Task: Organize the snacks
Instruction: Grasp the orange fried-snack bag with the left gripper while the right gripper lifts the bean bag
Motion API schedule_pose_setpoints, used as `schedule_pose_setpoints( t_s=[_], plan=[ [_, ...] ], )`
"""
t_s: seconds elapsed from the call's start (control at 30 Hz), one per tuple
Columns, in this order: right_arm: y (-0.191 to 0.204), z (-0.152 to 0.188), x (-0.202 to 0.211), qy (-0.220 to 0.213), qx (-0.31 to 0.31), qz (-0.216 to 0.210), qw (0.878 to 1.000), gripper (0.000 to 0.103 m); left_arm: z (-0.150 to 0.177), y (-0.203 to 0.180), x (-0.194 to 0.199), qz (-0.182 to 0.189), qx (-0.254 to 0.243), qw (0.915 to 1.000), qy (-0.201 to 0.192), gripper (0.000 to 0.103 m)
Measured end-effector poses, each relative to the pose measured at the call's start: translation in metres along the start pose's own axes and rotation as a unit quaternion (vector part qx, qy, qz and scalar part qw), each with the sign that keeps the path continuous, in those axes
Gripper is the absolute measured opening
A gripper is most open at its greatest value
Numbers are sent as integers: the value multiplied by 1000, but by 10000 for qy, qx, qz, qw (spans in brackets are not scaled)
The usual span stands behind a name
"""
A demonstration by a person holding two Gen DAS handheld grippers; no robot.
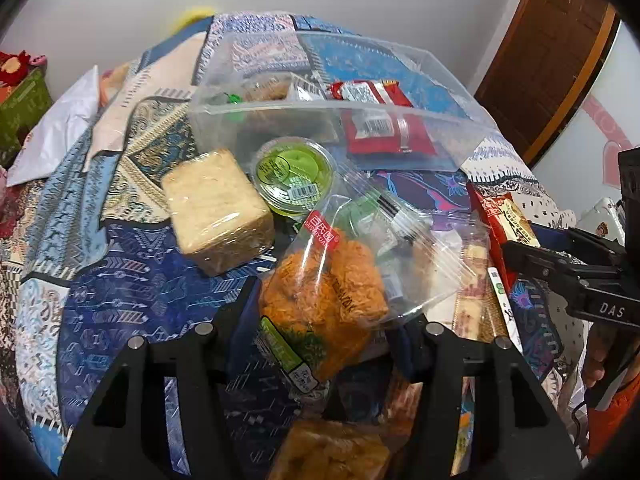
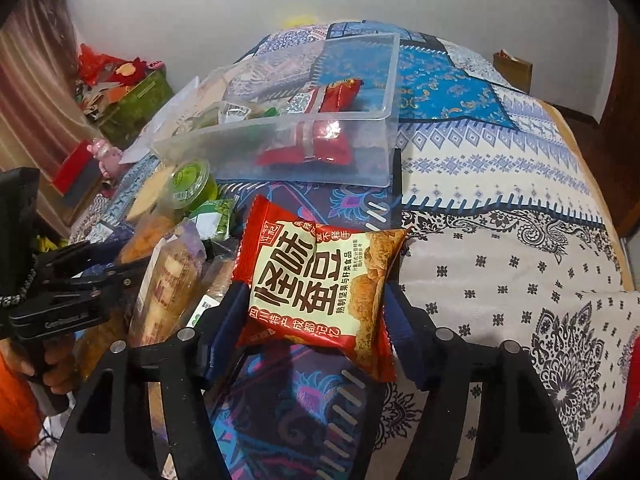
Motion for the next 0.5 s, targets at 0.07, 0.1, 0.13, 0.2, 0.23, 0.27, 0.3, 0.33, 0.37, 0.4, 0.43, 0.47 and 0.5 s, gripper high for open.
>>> schedule_pose_setpoints(
  t_s=[0.07, 0.1, 0.13, 0.2, 0.23, 0.27, 0.3, 0.33, 0.37, 0.4, 0.43, 0.47, 0.5],
  plan=[
    [0, -2, 3, -34, 1, 23, 10000, 63, 0, 1, 8, -18, -5, 10000, -88, 57],
    [1, -3, 6, -68, 11, 31, 10000, 63, -2, 1, 12, -26, 13, 9999, -139, 57],
    [1, -4, 7, -90, 12, 42, 9999, 63, -3, 2, 16, -34, 38, 9998, -181, 57],
    [2, -8, 14, -178, 28, 53, 9998, 63, -6, 2, 25, -36, 63, 9995, -292, 57],
    [2, -10, 17, -224, 30, 62, 9997, 63, -8, 2, 29, -27, 65, 9994, -336, 57],
    [3, -14, 22, -294, 40, 78, 9995, 63, -10, 2, 34, -29, 68, 9992, -405, 57],
    [3, -17, 26, -357, 52, 89, 9993, 63, -14, 1, 41, -34, 73, 9987, -501, 57],
    [4, -20, 29, -412, 56, 95, 9991, 63, -16, 1, 44, -17, 72, 9984, -554, 57],
    [5, -25, 34, -493, 62, 90, 9987, 63, -20, 1, 51, 0, 74, 9978, -651, 57],
    [6, -29, 36, -544, 69, 85, 9985, 63, -24, 1, 56, 8, 74, 9974, -716, 57],
    [7, -32, 39, -605, 79, 86, 9981, 63, -28, 0, 62, 24, 61, 9967, -806, 57],
    [9, -36, 43, -675, 97, 95, 9976, 63, -32, -1, 67, 24, 55, 9961, -881, 57],
    [11, -40, 46, -752, 125, 106, 9970, 63, -36, -1, 71, 18, 51, 9954, -952, 57]
  ],
)
Point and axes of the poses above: each gripper's, at about its wrist camera, not at the fingertips, and x roughly against the way its jaws point, y to its left, z to its underside, the point moved 6 cm from there along -x, roughly the way its jaws point, and after that the axes turned 1 degree about -z, right-handed, at the moved point
